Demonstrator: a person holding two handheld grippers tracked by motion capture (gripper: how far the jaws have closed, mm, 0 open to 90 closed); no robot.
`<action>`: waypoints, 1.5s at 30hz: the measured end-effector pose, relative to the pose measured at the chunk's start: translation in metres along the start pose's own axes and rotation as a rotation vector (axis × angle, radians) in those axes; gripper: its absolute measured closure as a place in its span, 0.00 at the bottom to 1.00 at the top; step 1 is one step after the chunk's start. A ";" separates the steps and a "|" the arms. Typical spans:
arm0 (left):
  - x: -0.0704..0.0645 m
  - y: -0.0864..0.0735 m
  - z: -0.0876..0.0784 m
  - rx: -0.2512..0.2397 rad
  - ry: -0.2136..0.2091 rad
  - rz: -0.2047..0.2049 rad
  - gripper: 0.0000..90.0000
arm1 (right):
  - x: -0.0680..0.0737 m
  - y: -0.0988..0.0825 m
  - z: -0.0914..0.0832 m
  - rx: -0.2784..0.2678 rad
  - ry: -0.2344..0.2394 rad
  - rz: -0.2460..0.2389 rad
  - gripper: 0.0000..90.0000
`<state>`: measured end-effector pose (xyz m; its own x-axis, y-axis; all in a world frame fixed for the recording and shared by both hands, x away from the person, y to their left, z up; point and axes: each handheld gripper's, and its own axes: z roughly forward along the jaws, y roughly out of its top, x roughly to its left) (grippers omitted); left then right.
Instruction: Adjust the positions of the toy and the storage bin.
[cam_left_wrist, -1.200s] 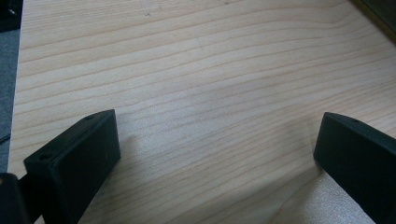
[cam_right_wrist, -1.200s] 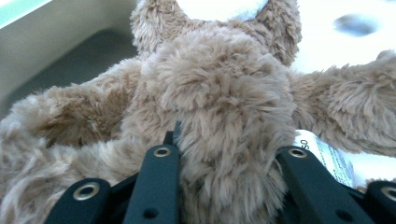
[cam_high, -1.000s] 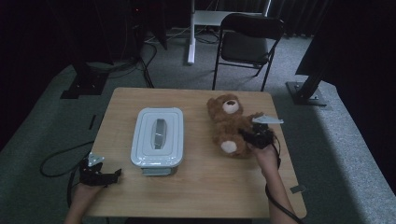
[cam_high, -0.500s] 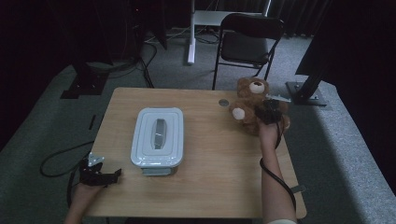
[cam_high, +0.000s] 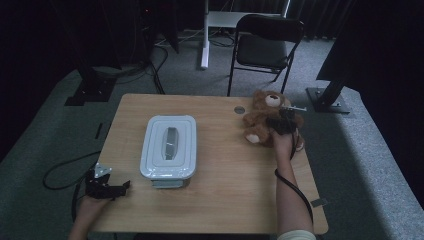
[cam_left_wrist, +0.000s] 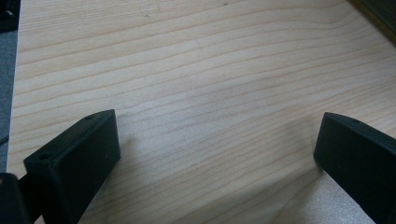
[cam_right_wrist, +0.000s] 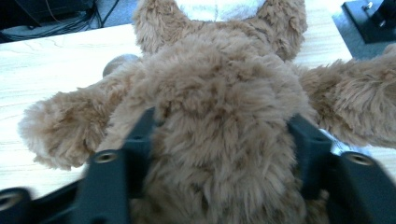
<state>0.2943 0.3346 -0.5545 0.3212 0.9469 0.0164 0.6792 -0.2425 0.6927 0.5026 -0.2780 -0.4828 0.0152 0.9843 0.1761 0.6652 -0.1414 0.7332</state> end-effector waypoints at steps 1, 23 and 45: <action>0.000 0.000 0.000 0.000 0.001 -0.001 0.01 | 0.001 0.000 -0.001 0.004 -0.004 -0.010 0.34; -0.003 0.032 0.002 -0.080 -0.044 -0.038 0.01 | 0.034 -0.003 -0.048 -0.047 0.176 -0.088 0.14; -0.015 0.087 0.039 -0.076 -0.099 0.038 0.01 | 0.172 -0.053 -0.008 0.116 0.459 -0.259 0.14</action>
<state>0.3738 0.2915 -0.5225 0.4120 0.9108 -0.0255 0.6149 -0.2572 0.7455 0.4645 -0.1017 -0.4859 -0.4711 0.8339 0.2875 0.6826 0.1381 0.7176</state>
